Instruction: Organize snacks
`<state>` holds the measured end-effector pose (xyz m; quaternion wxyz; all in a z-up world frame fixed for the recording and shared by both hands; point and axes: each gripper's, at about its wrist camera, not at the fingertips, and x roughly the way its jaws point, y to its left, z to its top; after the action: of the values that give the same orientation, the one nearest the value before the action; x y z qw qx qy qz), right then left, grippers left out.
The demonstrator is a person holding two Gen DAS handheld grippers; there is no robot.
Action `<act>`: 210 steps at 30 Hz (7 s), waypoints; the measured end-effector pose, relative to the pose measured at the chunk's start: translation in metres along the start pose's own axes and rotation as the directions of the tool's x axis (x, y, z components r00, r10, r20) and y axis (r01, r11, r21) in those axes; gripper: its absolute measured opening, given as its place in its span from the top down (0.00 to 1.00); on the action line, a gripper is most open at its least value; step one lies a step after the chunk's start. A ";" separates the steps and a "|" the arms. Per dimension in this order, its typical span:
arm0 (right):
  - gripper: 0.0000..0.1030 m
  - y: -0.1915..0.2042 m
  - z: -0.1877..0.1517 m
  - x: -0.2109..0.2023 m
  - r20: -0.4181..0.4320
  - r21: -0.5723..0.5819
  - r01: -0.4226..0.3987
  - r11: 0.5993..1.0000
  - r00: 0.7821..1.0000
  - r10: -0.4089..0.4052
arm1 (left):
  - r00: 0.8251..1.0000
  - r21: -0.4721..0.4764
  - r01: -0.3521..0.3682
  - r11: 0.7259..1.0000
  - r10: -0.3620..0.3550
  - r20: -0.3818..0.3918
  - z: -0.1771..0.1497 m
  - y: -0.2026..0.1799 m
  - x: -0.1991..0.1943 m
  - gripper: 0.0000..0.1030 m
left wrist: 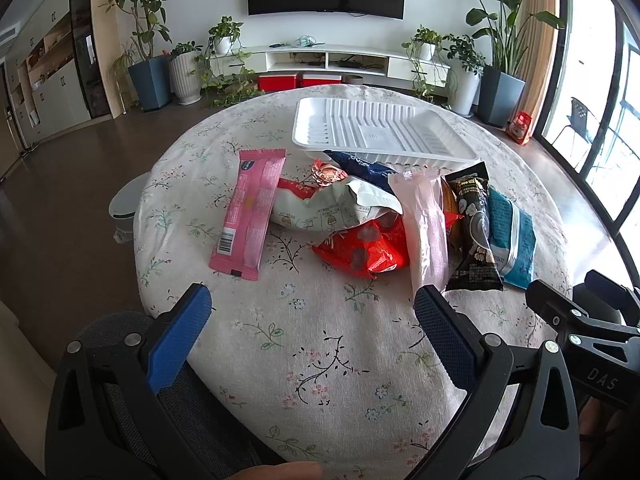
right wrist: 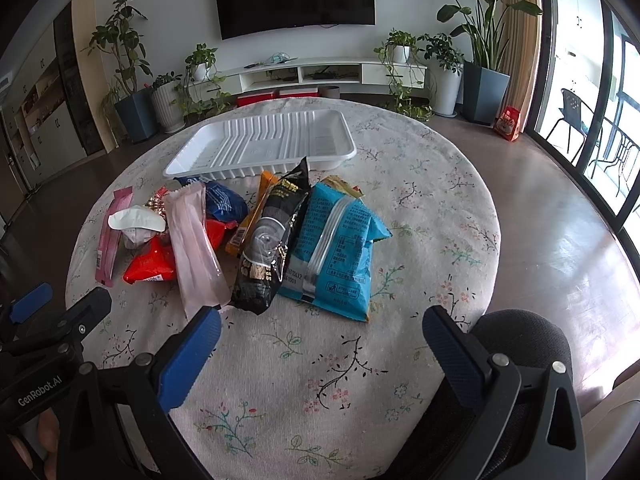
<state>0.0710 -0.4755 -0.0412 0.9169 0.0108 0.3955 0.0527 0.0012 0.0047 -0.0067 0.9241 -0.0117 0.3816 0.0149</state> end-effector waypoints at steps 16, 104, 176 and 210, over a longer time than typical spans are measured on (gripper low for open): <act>0.00 0.000 0.001 0.001 -0.003 0.001 -0.001 1.000 1.000 0.001 | 1.000 0.000 0.000 1.000 0.000 -0.002 0.000 0.000 0.001 0.00; 0.34 -0.056 0.032 0.031 -0.056 0.190 -0.214 0.958 0.972 0.229 | 0.940 0.005 0.282 0.959 -0.275 -0.199 0.053 0.095 0.088 0.74; 0.76 -0.066 0.246 0.138 -0.055 0.109 -0.421 0.900 0.902 0.428 | 0.915 0.159 0.374 0.914 -0.336 -0.221 0.257 0.022 0.189 0.74; 0.45 -0.023 0.218 0.222 -0.240 0.062 -0.357 0.932 0.901 0.362 | 0.941 0.219 0.277 0.936 -0.219 -0.256 0.237 -0.004 0.255 0.47</act>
<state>0.3822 -0.4705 -0.0538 0.8349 0.0846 0.4982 0.2184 0.3486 0.0134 -0.0189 0.8625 0.0557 0.4793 -0.1525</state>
